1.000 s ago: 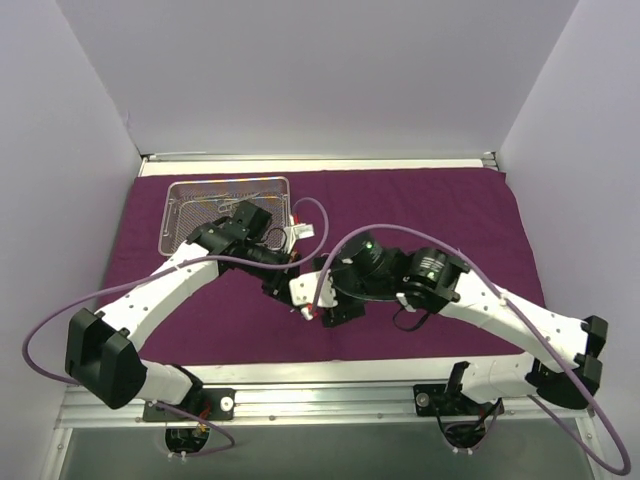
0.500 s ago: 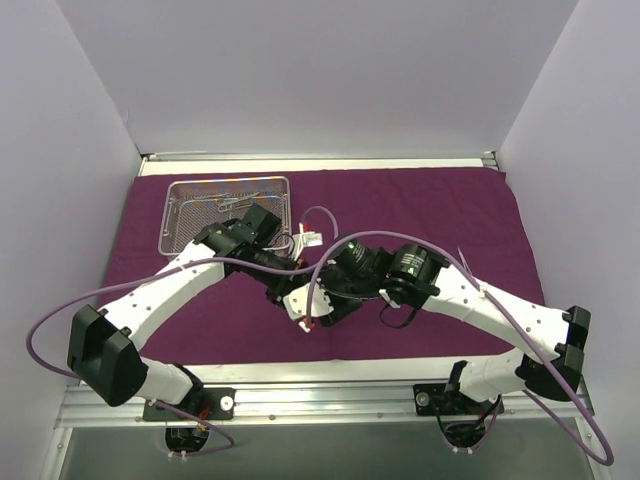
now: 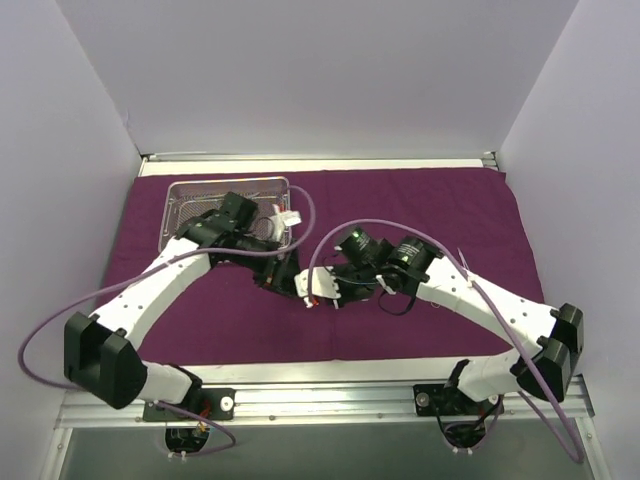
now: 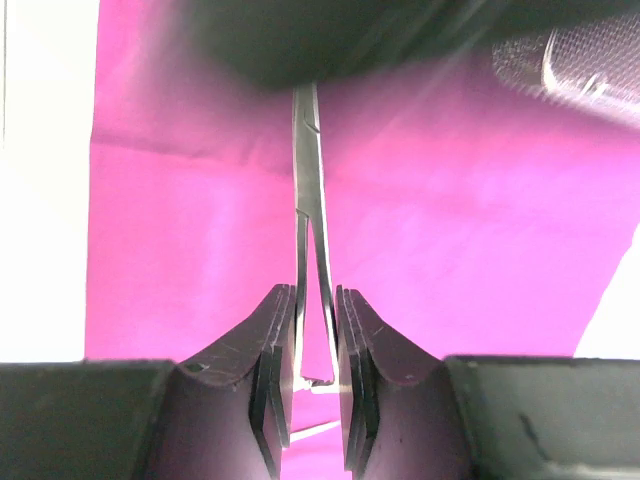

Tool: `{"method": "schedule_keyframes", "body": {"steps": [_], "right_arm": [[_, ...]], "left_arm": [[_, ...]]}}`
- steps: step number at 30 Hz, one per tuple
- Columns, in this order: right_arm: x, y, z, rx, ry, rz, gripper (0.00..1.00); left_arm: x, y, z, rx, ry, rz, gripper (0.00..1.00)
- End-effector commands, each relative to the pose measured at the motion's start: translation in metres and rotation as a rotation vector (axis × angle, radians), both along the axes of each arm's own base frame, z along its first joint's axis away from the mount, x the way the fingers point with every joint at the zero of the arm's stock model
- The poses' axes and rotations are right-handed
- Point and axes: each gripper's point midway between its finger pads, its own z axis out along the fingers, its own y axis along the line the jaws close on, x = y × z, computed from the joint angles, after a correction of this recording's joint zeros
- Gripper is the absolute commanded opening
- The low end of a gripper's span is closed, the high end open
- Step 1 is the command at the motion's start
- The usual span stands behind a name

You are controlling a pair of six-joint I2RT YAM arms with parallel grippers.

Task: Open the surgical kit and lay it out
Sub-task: Place the medical item in the surgical kit.

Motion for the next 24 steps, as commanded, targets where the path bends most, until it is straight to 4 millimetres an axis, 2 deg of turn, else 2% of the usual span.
{"method": "schedule_keyframes", "body": {"steps": [1, 2, 3, 4, 5, 7, 8, 10, 12, 14, 16, 18, 20, 24], "right_arm": [[0.002, -0.033, -0.012, 0.038, 0.124, -0.199, 0.00], [0.003, -0.044, -0.024, 0.032, 0.161, -0.261, 0.00], [0.008, -0.049, -0.026, 0.069, 0.193, -0.319, 0.00], [0.011, -0.056, -0.031, 0.084, 0.235, -0.377, 0.00], [0.026, -0.074, -0.036, 0.122, 0.289, -0.527, 0.00], [0.042, -0.089, -0.054, 0.171, 0.333, -0.694, 0.00], [0.059, -0.107, -0.059, 0.216, 0.375, -0.865, 0.00], [0.074, -0.114, -0.069, 0.260, 0.446, -1.013, 0.00], [0.091, -0.135, -0.086, 0.261, 0.474, -1.264, 0.00], [0.097, -0.142, -0.102, 0.233, 0.498, -1.405, 0.00], [0.108, -0.152, -0.104, 0.232, 0.462, -1.491, 0.00], [0.115, -0.162, -0.114, 0.261, 0.520, -1.596, 0.00], [0.112, -0.166, -0.129, 0.220, 0.568, -1.629, 0.00], [0.109, -0.171, -0.143, 0.182, 0.612, -1.687, 0.00]], "left_arm": [[0.059, 0.030, 0.018, -0.027, -0.143, 0.268, 0.94], [0.073, 0.041, 0.020, -0.016, -0.153, 0.350, 0.94], [0.084, 0.055, 0.025, -0.005, -0.199, 0.431, 0.94], [0.104, 0.078, 0.023, 0.035, -0.219, 0.546, 0.94], [0.119, 0.093, 0.018, 0.101, -0.239, 0.641, 0.94], [0.136, 0.110, 0.017, 0.163, -0.278, 0.739, 0.94], [0.144, 0.115, 0.015, 0.190, -0.300, 0.783, 0.94], [0.152, 0.120, 0.015, 0.212, -0.309, 0.809, 0.94], [0.158, 0.120, 0.006, 0.239, -0.290, 0.798, 0.94], [0.159, 0.119, 0.001, 0.249, -0.271, 0.770, 0.94], [0.159, 0.109, -0.001, 0.207, -0.248, 0.716, 0.94], [0.162, 0.107, -0.003, 0.201, -0.227, 0.722, 0.94], [0.165, 0.105, 0.001, 0.178, -0.231, 0.708, 0.94], [0.171, 0.110, 0.007, 0.178, -0.252, 0.738, 0.94]]}}
